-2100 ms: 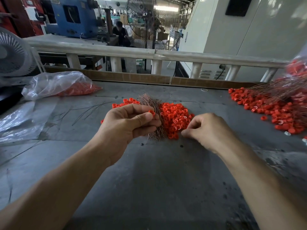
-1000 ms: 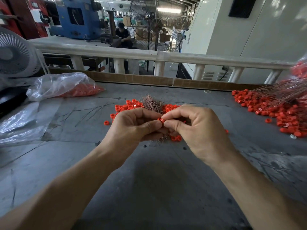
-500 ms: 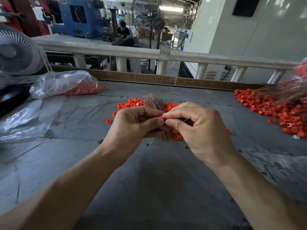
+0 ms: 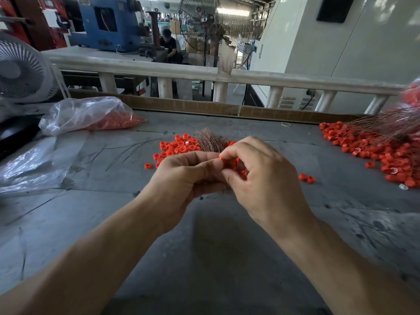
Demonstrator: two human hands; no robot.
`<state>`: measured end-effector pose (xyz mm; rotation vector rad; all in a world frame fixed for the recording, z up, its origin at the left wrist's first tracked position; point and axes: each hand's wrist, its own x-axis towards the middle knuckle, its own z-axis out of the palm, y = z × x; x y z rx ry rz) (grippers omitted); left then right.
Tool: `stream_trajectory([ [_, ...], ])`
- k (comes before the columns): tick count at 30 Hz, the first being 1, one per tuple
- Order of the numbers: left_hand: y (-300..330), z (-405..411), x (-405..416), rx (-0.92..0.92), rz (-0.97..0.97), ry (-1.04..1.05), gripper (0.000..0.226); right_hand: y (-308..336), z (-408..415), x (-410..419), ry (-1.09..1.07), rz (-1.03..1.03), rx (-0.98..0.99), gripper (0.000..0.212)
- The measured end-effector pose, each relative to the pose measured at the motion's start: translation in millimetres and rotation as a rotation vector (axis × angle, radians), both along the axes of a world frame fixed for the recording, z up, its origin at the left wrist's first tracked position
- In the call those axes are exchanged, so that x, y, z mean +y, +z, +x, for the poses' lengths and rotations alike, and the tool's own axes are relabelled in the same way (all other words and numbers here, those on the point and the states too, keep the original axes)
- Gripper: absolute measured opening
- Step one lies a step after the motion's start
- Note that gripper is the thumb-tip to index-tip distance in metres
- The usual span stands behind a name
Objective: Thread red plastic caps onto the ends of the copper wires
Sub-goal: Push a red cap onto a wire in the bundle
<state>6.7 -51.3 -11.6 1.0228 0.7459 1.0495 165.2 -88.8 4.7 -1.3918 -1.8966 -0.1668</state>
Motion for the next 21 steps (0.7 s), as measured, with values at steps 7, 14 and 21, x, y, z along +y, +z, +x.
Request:
stream_trajectory([
  [7, 2.9, -1.8, -1.0, -0.104, -0.098, -0.132, 0.019, 0.5, -1.4, -3.1, -0.061, 0.134, -0.051, 0.010],
  [14, 4.3, -1.9, -1.7, -0.081, -0.091, -0.134, 0.030, -0.7, 0.1, -0.6, -0.027, 0.170, -0.040, 0.008],
  [21, 5.5, -2.1, -2.4, -0.073, -0.093, -0.129, 0.028, -2.3, 1.2, 0.6, -0.003, 0.168, -0.004, 0.006],
])
